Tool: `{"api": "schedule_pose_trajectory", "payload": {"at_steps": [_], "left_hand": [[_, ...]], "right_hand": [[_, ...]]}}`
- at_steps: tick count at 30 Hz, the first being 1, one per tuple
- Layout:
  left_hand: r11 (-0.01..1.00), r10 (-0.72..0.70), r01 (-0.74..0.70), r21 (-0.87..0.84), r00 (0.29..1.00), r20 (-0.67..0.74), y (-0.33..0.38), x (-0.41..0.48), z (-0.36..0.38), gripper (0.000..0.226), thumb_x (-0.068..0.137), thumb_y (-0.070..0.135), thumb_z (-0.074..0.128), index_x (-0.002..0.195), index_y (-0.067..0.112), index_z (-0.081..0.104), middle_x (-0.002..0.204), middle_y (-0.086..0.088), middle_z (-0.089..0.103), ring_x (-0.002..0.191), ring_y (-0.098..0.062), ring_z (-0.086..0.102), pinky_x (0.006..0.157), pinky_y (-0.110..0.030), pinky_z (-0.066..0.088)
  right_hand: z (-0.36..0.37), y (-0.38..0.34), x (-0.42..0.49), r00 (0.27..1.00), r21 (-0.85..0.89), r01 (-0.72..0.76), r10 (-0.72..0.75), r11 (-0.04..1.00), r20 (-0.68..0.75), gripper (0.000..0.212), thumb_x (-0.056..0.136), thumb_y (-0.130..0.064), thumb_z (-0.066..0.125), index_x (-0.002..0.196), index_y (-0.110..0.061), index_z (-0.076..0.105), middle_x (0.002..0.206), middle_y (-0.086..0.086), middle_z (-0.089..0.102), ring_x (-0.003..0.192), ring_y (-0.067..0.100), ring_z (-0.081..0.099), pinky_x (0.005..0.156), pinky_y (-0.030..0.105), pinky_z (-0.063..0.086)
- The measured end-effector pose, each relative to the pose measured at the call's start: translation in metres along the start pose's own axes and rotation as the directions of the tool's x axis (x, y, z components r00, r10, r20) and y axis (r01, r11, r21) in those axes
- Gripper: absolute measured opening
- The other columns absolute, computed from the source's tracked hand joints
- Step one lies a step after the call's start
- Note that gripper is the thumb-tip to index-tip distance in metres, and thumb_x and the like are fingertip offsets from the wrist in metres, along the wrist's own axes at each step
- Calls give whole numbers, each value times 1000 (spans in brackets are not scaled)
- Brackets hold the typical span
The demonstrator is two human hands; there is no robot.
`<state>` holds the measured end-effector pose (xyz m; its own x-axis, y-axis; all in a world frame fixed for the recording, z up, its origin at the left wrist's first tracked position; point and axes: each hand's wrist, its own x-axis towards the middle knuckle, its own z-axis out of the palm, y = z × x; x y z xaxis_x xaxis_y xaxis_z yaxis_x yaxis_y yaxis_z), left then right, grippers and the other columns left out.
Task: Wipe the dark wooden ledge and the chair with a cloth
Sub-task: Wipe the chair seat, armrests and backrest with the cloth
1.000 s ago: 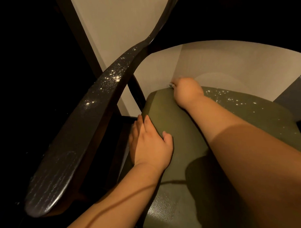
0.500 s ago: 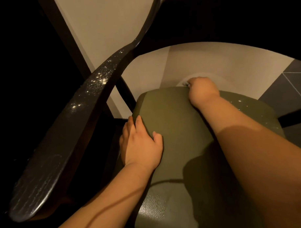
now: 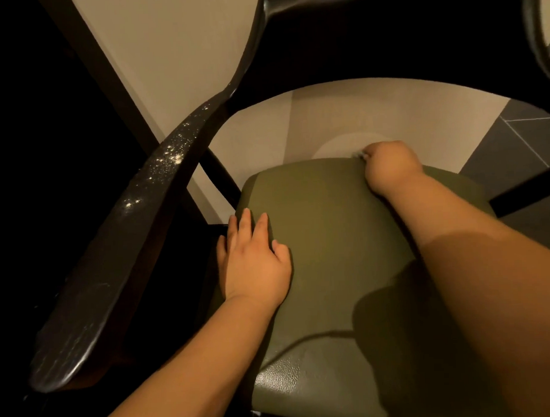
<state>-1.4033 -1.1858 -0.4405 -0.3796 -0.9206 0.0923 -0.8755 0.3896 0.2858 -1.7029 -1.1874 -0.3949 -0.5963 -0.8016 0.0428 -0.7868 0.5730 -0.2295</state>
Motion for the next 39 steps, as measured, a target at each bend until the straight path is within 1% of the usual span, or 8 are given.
{"api": "schedule_pose_trajectory", "payload": {"at_steps": [4, 8, 11, 15, 20, 24, 31, 39], "left_hand": [[995, 69, -70, 67, 997, 17, 4, 2, 0, 63, 100, 41, 34, 162, 32, 36, 173, -4, 22, 161, -24, 12, 130, -52, 10], [992, 82, -88, 91, 994, 68, 9, 9, -3, 61, 103, 39, 36, 163, 30, 32, 174, -4, 20, 161, -25, 14, 130, -53, 13], [996, 65, -71, 51, 992, 111, 22, 22, -6, 62, 104, 48, 36, 163, 31, 31, 174, -3, 18, 161, -26, 11, 129, -57, 11], [991, 103, -115, 65, 980, 169, 43, 38, -1, 71, 101, 60, 29, 166, 35, 19, 176, -1, 7, 162, -28, -2, 127, -65, 0], [986, 118, -133, 101, 983, 144, 41, 39, 5, 73, 99, 62, 25, 167, 36, 15, 176, -1, 5, 162, -30, -3, 128, -63, 0], [985, 117, -132, 108, 984, 135, 43, 40, 6, 73, 99, 63, 25, 167, 36, 16, 176, -1, 6, 162, -30, -1, 128, -61, 0], [986, 116, -128, 102, 986, 122, 43, 39, 7, 73, 98, 63, 25, 166, 37, 17, 176, -1, 8, 162, -29, 1, 129, -60, 0], [988, 109, -119, 98, 989, 104, 42, 41, 10, 74, 96, 62, 29, 165, 37, 22, 176, 0, 12, 162, -30, 4, 128, -61, 3]], "right_hand": [[18, -38, -43, 995, 75, 100, -100, 992, -3, 43, 101, -10, 48, 144, -12, 56, 133, 21, 64, 120, 38, 62, 98, 38, 49], [32, -43, -68, 937, 105, 333, -341, 937, 73, 50, 104, -11, 46, 154, -13, 46, 157, 14, 48, 145, 31, 44, 118, 36, 34], [15, -15, -31, 983, 61, 161, -166, 985, 85, 48, 102, -30, 44, 147, -20, 56, 151, 15, 54, 135, 35, 54, 114, 41, 42], [-5, 18, -8, 997, -6, -80, 80, 997, 15, 41, 100, -10, 50, 138, -14, 64, 134, 19, 63, 121, 39, 60, 101, 42, 49], [19, -15, -54, 998, 75, 65, -63, 995, -32, 44, 98, -9, 49, 141, -12, 57, 131, 15, 65, 118, 36, 63, 97, 38, 50], [26, -12, -78, 962, 41, 251, -254, 967, 100, 63, 103, -7, 43, 162, -22, 30, 164, 12, 37, 149, 32, 39, 121, 38, 31], [-10, 37, -33, 997, -31, -64, 63, 997, -33, 35, 101, -14, 48, 133, -19, 62, 127, 11, 65, 111, 34, 64, 86, 42, 53], [14, -4, -107, 960, 65, 245, -252, 967, 119, 64, 104, -7, 41, 164, -22, 24, 168, 6, 30, 154, 29, 28, 125, 37, 18]]}}
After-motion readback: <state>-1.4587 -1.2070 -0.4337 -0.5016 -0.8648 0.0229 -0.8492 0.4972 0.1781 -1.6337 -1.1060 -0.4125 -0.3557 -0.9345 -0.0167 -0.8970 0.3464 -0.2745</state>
